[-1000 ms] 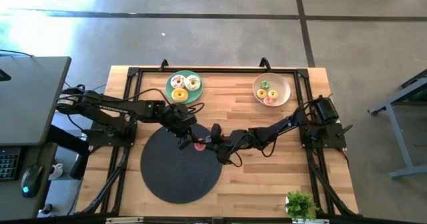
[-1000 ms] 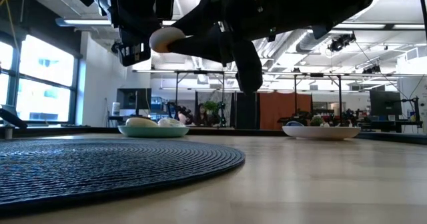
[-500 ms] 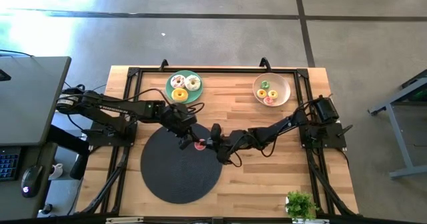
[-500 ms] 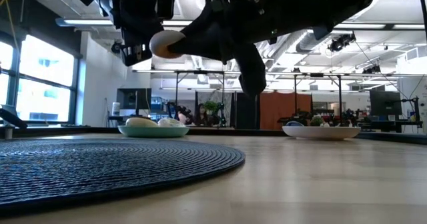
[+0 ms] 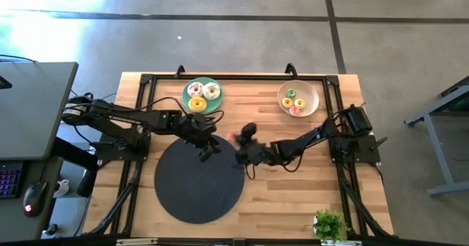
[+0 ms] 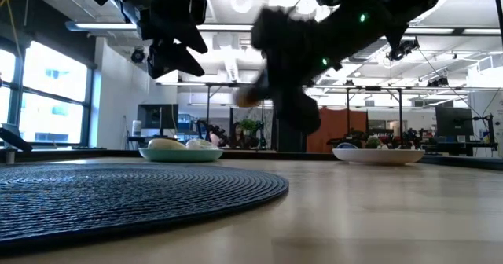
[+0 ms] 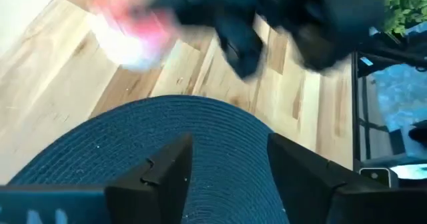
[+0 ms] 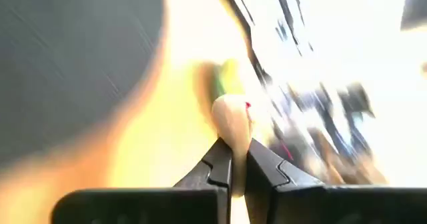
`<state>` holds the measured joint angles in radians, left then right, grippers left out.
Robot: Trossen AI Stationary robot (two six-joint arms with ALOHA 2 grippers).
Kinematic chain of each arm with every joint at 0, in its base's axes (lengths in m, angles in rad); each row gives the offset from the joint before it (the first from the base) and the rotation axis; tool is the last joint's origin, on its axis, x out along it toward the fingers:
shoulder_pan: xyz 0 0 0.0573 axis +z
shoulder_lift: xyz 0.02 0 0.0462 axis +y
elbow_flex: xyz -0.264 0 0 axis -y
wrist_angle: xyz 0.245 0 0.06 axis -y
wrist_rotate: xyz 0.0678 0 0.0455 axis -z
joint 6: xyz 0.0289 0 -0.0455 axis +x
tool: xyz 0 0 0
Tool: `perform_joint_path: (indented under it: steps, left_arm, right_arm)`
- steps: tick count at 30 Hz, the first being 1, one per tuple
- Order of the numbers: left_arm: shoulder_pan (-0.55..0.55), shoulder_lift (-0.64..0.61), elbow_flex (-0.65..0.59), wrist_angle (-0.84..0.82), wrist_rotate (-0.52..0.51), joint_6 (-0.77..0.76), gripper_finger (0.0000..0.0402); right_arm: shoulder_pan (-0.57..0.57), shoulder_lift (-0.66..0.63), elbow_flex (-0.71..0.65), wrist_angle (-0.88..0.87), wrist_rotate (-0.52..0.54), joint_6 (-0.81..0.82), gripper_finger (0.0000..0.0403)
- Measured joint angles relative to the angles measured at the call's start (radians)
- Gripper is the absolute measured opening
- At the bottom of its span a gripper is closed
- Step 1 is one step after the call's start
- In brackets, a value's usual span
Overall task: Pick & Place donuts
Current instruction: Put the small pink donut on the white plate
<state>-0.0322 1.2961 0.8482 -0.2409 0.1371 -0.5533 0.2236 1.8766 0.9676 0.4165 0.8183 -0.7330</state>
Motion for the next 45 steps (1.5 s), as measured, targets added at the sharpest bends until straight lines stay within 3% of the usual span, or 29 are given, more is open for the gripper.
perform_joint_path:
  steps: [4,7,12,16,19,24,33,45]
  left_arm:
    - [0.000,0.000,0.000,0.000,-0.013,0.007,0.0197]
    - [0.000,0.000,0.000,0.000,-0.017,0.009,0.0198]
    - [0.000,0.001,0.000,-0.001,-0.018,0.012,0.0198]
    - [0.000,0.001,0.000,-0.001,-0.018,0.055,0.0198]
    - [0.000,0.001,0.000,0.006,-0.020,0.083,0.0198]
    - [0.000,0.001,0.000,0.007,-0.051,0.108,0.0198]
    - [0.000,0.001,0.000,0.005,-0.047,0.108,0.0198]
    - [0.000,0.001,0.000,0.003,-0.046,0.108,0.0198]
  right_arm:
    - [-0.030,-0.054,0.000,-0.215,0.311,0.108,0.0023]
    - [-0.063,-0.138,0.000,-0.417,0.399,0.259,0.0016]
    - [-0.176,-0.328,0.000,-0.891,0.357,0.719,0.0010]
    - [-0.311,-0.443,0.000,-1.286,0.254,1.124,0.0015]
    - [-0.403,-0.479,0.000,-1.449,0.161,1.243,0.0008]
    - [-0.527,-0.485,0.000,-1.490,0.029,1.225,0.0012]
    - [-0.731,-0.441,0.000,-1.443,-0.043,1.232,0.0008]
    - [-0.782,-0.266,0.000,-1.344,-0.048,1.230,0.0010]
